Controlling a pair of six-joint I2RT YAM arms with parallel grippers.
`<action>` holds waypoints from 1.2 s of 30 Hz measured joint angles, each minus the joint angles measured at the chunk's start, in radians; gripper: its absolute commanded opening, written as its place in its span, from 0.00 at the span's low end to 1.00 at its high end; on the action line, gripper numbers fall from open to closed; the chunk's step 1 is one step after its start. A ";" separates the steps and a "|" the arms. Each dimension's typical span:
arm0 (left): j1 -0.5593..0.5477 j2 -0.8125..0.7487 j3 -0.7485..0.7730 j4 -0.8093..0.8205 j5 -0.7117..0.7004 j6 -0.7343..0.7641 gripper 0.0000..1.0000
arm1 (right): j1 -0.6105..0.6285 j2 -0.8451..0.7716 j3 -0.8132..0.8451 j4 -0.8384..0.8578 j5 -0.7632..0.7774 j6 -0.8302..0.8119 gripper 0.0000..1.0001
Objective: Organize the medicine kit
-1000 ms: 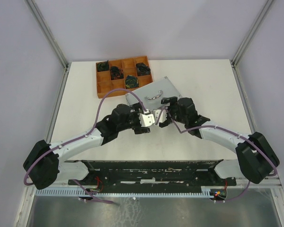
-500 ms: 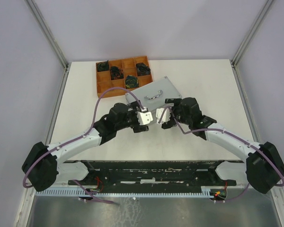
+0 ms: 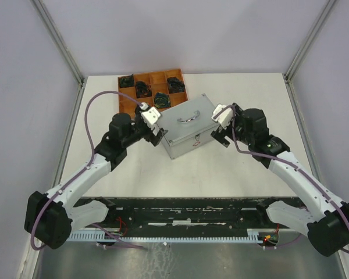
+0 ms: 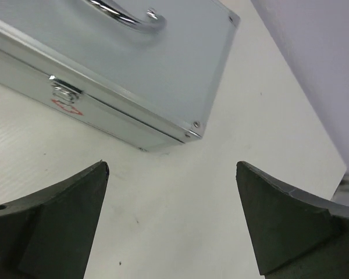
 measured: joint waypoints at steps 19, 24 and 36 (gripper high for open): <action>0.232 0.060 0.191 -0.078 -0.356 -0.371 0.99 | -0.217 0.322 0.445 -0.232 0.308 0.515 1.00; 0.298 0.086 0.185 -0.087 -0.352 -0.409 0.99 | -0.222 0.352 0.462 -0.235 0.319 0.540 1.00; 0.495 0.092 0.072 0.051 -0.215 -0.615 0.99 | -0.222 0.349 0.423 -0.237 0.399 0.625 1.00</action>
